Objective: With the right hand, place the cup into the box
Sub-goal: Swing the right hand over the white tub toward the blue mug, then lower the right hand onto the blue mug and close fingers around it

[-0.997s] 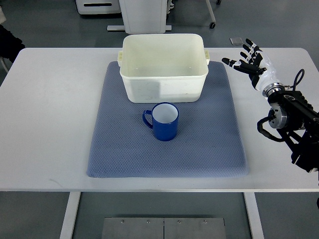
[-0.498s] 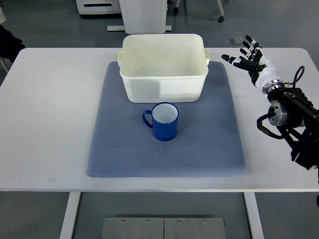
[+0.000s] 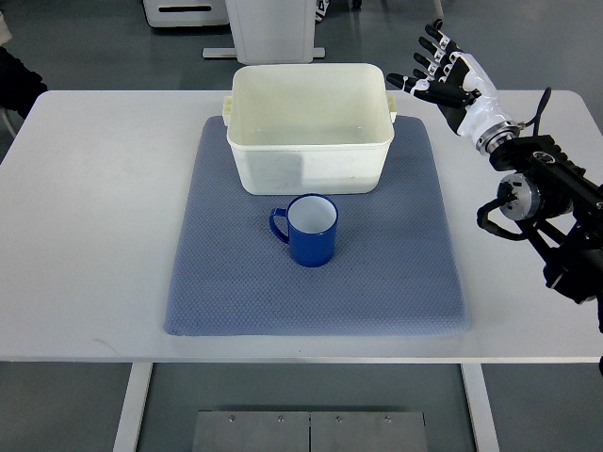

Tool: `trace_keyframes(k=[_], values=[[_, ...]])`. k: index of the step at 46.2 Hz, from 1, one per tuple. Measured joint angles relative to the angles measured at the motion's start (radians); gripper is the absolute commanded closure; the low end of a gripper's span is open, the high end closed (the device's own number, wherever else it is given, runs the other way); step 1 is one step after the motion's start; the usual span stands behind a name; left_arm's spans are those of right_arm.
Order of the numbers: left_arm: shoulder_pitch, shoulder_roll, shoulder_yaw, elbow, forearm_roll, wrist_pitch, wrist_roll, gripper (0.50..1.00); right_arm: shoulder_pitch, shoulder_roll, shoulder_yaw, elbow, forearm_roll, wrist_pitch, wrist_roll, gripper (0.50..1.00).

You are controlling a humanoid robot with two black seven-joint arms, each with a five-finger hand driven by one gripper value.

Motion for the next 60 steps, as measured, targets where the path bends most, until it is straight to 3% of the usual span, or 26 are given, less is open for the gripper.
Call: trace_keyframes(k=[11,26,60], values=[[-0.001,0.0,0.0,0.0,0.0,0.0,0.0,0.5,0.002,-0.028,-0.003,0.141,-0.013,0.099,-0.001,0.505],[0.0,0.0,0.0,0.0,-0.001,0.0,0.001,0.5,0.002,-0.06,-0.059,0.229,-0.112,0.271,0.0,0.505],[0.0,0.0,0.0,0.0,-0.001,0.0,0.0,0.5,0.0,-0.068,-0.222,0.277,-0.237,0.283,0.0,0.505]])
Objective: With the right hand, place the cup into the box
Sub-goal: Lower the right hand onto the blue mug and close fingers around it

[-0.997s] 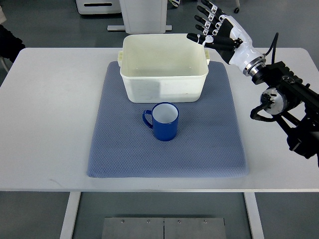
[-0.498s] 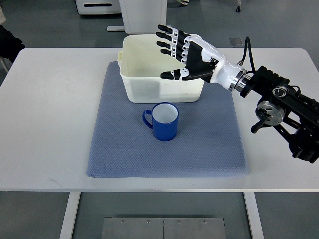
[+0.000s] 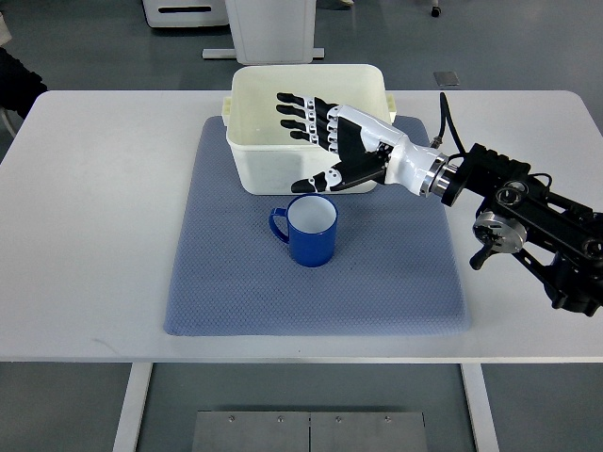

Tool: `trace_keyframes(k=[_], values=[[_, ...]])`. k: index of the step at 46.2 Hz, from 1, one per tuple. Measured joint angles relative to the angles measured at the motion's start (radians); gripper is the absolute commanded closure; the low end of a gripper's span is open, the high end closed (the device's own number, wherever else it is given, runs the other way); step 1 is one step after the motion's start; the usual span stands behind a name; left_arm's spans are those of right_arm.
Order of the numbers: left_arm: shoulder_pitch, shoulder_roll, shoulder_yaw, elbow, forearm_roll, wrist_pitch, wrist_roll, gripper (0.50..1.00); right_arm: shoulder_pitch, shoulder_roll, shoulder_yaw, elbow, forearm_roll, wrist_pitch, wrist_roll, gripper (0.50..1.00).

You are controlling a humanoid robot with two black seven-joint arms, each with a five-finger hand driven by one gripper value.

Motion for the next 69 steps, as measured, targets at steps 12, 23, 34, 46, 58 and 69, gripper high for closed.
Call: trace_keyframes(k=[12,23,34,46,58,69], values=[[0.001,0.0,0.0,0.0,0.0,0.0,0.0,0.5,-0.007,0.002,-0.026,-0.002,-0.021,-0.002,0.011,0.505],[0.0,0.0,0.0,0.0,0.0,0.0,0.0,0.5,-0.019,0.002,-0.04,-0.006,-0.026,-0.002,0.021,0.505],[0.0,0.0,0.0,0.0,0.0,0.0,0.0,0.5,-0.042,0.008,-0.044,-0.024,-0.04,-0.003,0.022,0.505],[0.0,0.0,0.0,0.0,0.0,0.0,0.0,0.5,-0.055,0.013,-0.044,-0.045,-0.042,-0.003,0.022,0.505],[0.0,0.0,0.0,0.0,0.0,0.0,0.0,0.5,-0.07,0.023,-0.043,-0.099,-0.042,-0.006,0.045,0.505],[0.0,0.0,0.0,0.0,0.0,0.0,0.0,0.5,-0.09,0.026,-0.044,-0.103,-0.057,-0.006,0.048,0.505]])
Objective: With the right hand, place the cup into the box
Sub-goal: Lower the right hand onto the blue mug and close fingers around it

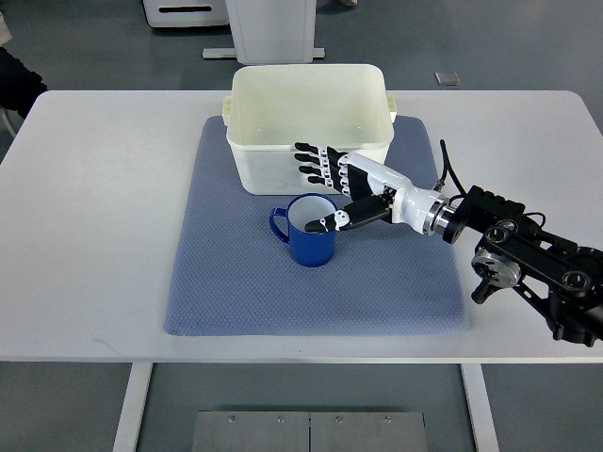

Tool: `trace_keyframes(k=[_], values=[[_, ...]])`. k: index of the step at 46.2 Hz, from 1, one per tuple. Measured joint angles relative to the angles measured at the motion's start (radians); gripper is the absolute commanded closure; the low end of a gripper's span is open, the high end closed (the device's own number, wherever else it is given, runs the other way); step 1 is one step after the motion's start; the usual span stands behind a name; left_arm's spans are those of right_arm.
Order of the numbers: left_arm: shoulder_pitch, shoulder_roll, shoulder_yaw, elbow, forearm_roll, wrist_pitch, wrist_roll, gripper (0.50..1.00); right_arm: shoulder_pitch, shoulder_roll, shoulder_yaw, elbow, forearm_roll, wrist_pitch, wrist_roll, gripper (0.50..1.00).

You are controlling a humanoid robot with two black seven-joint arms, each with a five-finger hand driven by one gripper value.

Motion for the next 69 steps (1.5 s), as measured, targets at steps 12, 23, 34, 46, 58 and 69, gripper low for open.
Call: trace_keyframes(k=[12,23,34,46,58,69], values=[[0.0,0.0,0.0,0.0,0.0,0.0,0.0,0.5,-0.033,0.027,0.0,-0.024,-0.026,-0.003,0.01,0.505],[0.0,0.0,0.0,0.0,0.0,0.0,0.0,0.5,-0.043,0.046,0.001,-0.051,-0.037,-0.01,0.016,0.505],[0.0,0.0,0.0,0.0,0.0,0.0,0.0,0.5,-0.051,0.076,0.003,-0.092,-0.037,-0.025,0.018,0.505],[0.0,0.0,0.0,0.0,0.0,0.0,-0.001,0.5,-0.083,0.109,0.002,-0.114,-0.04,-0.039,0.018,0.507],[0.0,0.0,0.0,0.0,0.0,0.0,0.0,0.5,-0.102,0.132,0.003,-0.128,-0.05,-0.06,0.018,0.619],[0.0,0.0,0.0,0.0,0.0,0.0,0.0,0.5,-0.109,0.144,0.003,-0.14,-0.052,-0.067,0.019,1.0]])
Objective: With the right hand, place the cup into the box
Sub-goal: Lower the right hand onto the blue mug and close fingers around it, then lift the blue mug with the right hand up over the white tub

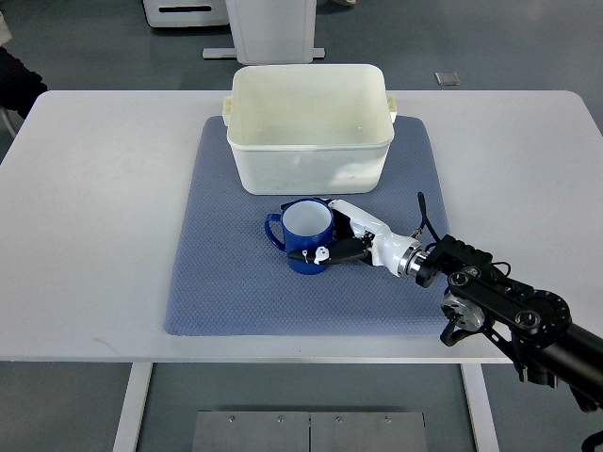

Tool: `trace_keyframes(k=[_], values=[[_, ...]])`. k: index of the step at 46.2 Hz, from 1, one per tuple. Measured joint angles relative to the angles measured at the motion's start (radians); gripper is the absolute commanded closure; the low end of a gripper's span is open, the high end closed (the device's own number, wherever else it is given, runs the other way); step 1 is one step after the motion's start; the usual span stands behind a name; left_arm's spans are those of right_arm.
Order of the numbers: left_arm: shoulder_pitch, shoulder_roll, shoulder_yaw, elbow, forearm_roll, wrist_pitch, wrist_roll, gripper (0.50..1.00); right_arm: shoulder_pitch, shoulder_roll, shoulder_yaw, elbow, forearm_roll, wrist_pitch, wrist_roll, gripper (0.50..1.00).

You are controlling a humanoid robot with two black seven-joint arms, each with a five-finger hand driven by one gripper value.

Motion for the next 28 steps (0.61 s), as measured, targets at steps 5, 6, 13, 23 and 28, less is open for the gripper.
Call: trace_keyframes(k=[5,6,13,23,28], values=[[0.0,0.0,0.0,0.0,0.0,0.0,0.0,0.5,0.0,0.016,0.001,-0.027,-0.002,-0.016,0.001,1.0],[0.0,0.0,0.0,0.0,0.0,0.0,0.0,0.5,0.0,0.023,0.001,-0.033,-0.003,-0.03,0.004,1.0],[0.0,0.0,0.0,0.0,0.0,0.0,0.0,0.5,0.004,0.029,-0.003,-0.036,-0.005,-0.052,0.051,1.0],[0.0,0.0,0.0,0.0,0.0,0.0,0.0,0.5,0.014,-0.015,-0.009,0.05,-0.009,-0.052,0.062,1.0],[0.0,0.0,-0.001,0.0,0.0,0.0,0.0,0.5,0.018,-0.053,-0.009,0.105,-0.009,-0.051,0.059,1.0]])
